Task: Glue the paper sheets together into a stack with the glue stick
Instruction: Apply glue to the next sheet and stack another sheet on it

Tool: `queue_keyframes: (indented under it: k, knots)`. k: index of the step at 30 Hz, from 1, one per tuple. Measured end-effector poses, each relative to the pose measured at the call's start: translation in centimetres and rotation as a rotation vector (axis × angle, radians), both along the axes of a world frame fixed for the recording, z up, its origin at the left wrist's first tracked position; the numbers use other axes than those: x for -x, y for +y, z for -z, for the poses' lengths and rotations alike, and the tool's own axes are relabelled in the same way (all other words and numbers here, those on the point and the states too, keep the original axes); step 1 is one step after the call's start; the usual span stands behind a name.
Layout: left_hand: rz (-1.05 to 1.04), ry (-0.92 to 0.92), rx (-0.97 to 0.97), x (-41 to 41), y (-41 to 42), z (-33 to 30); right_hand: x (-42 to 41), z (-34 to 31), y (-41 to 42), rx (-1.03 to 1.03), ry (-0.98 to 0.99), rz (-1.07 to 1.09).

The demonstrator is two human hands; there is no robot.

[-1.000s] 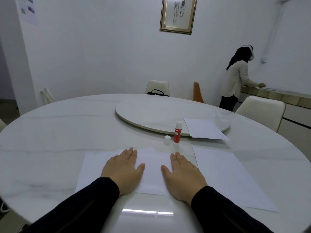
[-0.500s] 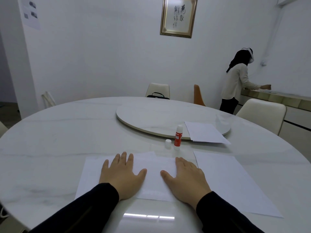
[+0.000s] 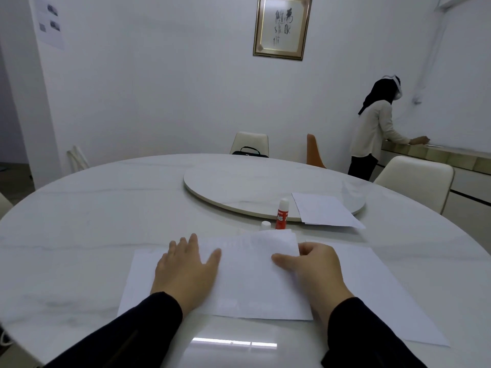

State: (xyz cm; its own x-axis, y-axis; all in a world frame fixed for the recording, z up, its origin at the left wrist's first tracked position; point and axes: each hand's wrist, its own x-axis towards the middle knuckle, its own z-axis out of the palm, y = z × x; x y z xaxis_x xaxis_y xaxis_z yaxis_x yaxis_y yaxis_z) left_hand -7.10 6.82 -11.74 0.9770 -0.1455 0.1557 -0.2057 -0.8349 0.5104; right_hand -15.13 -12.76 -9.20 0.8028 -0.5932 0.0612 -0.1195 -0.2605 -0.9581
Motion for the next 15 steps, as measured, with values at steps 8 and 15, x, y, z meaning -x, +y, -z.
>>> queue_keyframes:
  k: [8,15]
  knots:
    - [-0.103,0.025,0.487,-0.6,1.2,-0.7,1.4,-3.1,-1.7,0.439,-0.308,-0.059]
    - [-0.059,-0.066,0.069,-0.2,0.3,-0.6,0.5,-7.6,-10.5,-0.141,-0.467,0.471]
